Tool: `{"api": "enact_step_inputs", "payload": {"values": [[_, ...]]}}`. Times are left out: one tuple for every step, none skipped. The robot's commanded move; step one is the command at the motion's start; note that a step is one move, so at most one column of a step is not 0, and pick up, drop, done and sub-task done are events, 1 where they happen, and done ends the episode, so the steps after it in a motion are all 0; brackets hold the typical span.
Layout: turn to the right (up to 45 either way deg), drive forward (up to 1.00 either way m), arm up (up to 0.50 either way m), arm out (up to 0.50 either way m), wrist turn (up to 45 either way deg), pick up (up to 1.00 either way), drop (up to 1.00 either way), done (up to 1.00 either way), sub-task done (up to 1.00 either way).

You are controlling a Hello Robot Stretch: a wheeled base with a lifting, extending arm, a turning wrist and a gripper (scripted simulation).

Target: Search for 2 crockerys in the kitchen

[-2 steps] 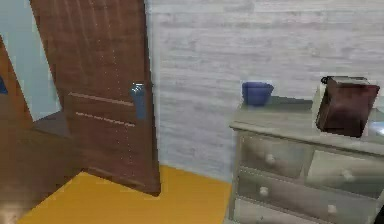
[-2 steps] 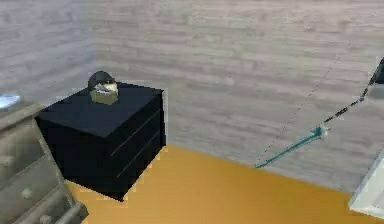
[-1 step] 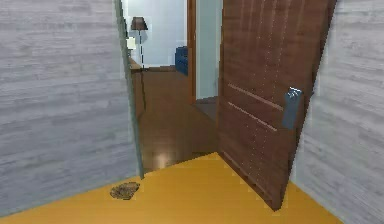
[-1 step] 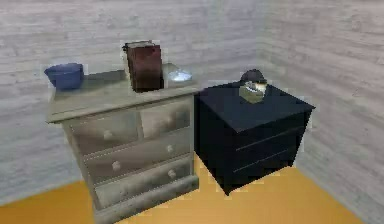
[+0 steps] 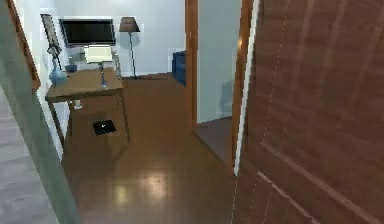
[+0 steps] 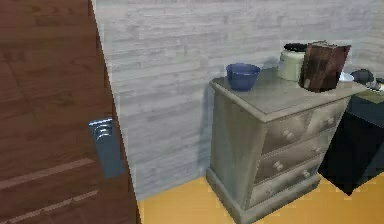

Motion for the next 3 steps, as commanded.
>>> {"api": "enact_step_inputs", "payload": {"values": [[-12.0,0.0,0.0,0.0,0.0,0.0,0.0,0.0,0.0],[0.0,0.2,0.0,0.0,0.0,0.0,0.0,0.0,0.0],[18.0,0.0,0.0,0.0,0.0,0.0,0.0,0.0,0.0]]}}
